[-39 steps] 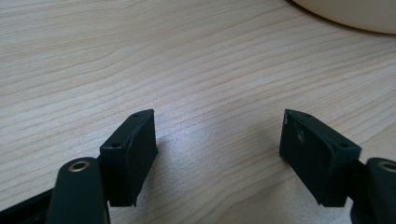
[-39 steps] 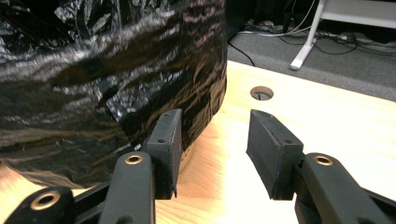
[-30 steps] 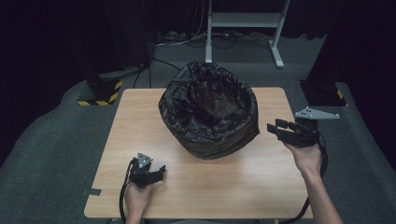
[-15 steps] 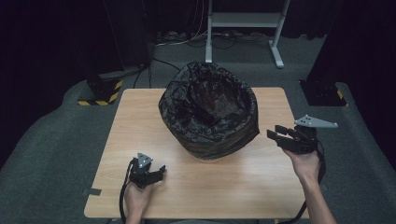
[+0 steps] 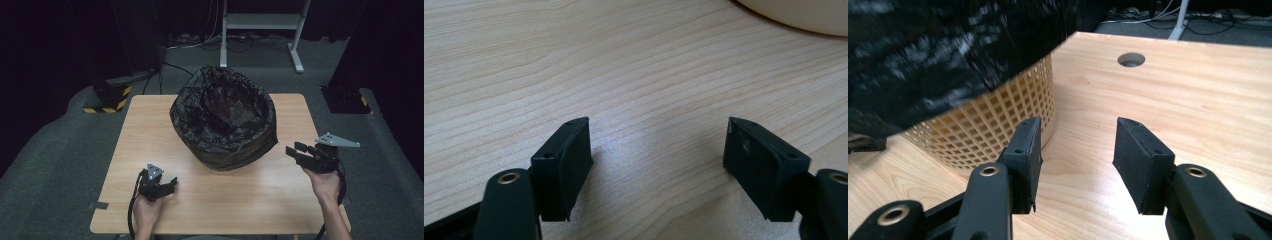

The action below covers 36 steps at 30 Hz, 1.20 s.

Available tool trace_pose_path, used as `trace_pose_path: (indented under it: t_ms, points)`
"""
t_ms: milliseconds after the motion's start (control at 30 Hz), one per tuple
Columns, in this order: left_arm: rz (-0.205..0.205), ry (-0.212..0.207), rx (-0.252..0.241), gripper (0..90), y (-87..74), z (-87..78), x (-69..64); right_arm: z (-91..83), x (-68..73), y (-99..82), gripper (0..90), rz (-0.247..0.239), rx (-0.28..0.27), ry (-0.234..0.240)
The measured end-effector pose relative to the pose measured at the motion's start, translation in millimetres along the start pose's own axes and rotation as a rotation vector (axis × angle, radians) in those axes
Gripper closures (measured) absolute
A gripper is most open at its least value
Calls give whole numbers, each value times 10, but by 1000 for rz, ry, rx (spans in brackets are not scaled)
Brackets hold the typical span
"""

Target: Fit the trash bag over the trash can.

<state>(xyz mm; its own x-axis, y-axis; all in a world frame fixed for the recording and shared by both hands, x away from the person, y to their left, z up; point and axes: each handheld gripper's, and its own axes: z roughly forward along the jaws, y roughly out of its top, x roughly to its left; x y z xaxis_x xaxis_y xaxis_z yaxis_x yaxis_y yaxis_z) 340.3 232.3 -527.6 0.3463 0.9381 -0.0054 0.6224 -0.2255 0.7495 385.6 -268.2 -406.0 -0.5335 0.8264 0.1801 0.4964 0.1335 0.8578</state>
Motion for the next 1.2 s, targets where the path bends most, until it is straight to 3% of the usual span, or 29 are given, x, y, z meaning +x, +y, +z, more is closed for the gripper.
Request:
trace_pose_path:
  t_ms: [633,1200]
  points:
    - [-2,2,1,273,1,1,2,275,28,-369,541,24,44,-18]
    - [1,1,3,273,1,0,4,442,38,-520,543,24,74,-25]
